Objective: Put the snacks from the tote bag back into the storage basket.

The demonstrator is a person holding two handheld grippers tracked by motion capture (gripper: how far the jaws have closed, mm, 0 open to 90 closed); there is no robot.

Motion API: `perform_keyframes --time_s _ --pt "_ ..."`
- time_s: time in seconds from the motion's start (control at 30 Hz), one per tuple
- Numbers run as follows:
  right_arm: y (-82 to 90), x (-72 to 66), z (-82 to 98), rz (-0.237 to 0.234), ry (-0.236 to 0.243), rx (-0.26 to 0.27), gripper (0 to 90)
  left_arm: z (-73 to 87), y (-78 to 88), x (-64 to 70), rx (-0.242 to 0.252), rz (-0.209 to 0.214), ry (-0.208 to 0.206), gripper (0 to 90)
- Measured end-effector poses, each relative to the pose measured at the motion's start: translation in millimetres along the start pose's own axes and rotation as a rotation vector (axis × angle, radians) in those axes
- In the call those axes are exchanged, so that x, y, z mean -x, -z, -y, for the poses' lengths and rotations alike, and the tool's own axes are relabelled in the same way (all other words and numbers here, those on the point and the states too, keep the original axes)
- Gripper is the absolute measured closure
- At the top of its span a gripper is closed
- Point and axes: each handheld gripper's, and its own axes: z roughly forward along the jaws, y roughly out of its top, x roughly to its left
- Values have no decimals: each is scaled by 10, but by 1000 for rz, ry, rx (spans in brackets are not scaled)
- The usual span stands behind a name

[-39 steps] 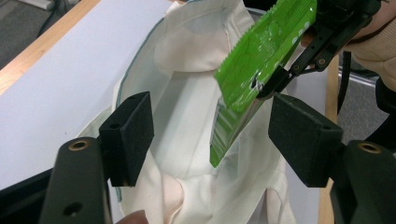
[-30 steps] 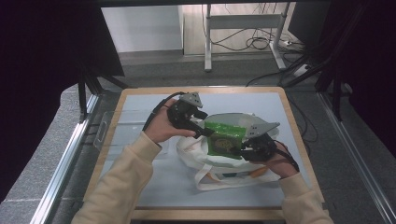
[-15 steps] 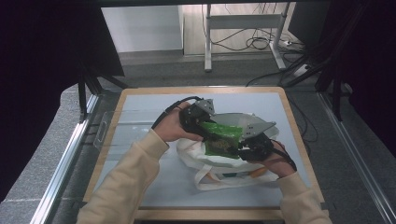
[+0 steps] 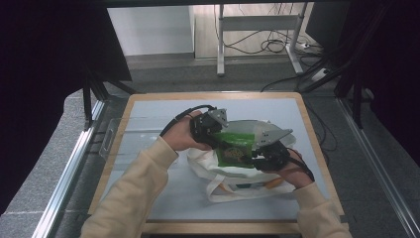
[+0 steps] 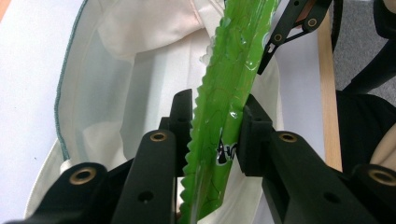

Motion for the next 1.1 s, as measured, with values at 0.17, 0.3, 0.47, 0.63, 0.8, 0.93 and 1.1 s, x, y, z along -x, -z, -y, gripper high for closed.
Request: perform_keyframes --time_s 0.17,0.3,0.47,0.63,0.8,0.93,1.1 --pt "16 -4 2 -5 -2 17 662 -4 20 -11 0 1 -7 740" --pt "53 -14 8 0 -8 44 556 -3 66 -17 20 -7 2 760" --pt "143 2 41 18 -47 100 443 23 143 -36 24 -22 0 761" --pt "225 16 101 40 -88 126 392 56 234 -30 45 -28 7 761" --pt "280 45 150 44 -121 138 368 106 340 -41 55 -30 9 762" --pt "292 48 162 37 -128 135 355 148 423 -57 69 -38 19 762" --pt "261 54 176 36 -129 112 343 180 506 -66 90 -47 27 762"
